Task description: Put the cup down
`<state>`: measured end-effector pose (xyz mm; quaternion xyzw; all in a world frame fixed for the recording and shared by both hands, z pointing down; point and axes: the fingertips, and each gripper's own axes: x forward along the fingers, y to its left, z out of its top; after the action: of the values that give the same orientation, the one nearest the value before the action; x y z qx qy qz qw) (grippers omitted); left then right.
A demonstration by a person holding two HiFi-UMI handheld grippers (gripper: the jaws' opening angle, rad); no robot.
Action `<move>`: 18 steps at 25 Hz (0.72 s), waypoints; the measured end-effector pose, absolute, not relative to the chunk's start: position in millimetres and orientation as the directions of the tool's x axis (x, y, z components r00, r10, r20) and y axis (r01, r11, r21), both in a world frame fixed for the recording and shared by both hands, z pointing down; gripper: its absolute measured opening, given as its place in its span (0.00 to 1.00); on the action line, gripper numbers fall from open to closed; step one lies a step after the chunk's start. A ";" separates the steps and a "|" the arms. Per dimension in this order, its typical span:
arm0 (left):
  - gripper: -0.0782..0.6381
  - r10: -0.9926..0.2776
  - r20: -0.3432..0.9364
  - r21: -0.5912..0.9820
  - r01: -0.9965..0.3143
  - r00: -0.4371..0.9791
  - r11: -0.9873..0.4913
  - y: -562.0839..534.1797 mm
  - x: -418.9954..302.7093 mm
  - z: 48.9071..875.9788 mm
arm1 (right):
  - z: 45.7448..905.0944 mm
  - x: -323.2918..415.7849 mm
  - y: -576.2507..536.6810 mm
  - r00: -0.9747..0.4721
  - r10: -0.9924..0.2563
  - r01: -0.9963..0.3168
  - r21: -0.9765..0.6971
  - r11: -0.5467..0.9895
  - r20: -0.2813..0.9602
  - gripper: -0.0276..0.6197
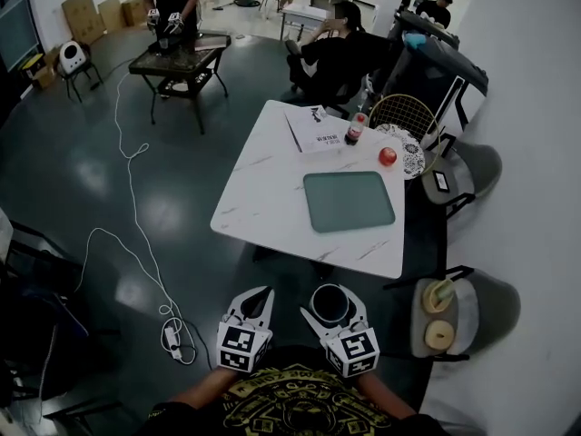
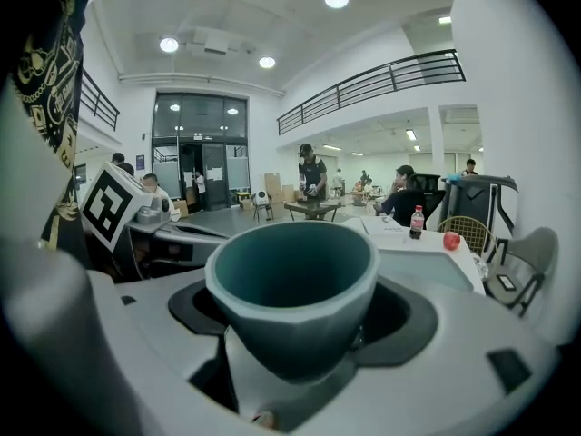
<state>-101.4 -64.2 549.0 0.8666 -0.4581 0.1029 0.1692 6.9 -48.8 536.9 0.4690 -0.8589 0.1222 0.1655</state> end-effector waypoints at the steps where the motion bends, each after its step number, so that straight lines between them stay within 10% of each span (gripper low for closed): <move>1: 0.12 -0.757 0.333 0.202 -0.827 0.562 -0.525 -65.2 -103.9 550.1 | 535.1 4.6 -50.1 -0.498 -0.769 -0.850 -0.049 0.525 0.400 0.63; 18: 0.12 -0.786 0.333 0.246 -0.853 0.521 -0.461 -78.3 -146.8 560.5 | 536.0 -33.3 -72.3 -0.516 -0.746 -0.833 -0.045 0.551 0.421 0.63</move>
<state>-146.8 -78.3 560.5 0.8504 -0.4817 0.0861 0.1933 -33.3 -72.3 536.0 0.4579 -0.8622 0.1215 0.1795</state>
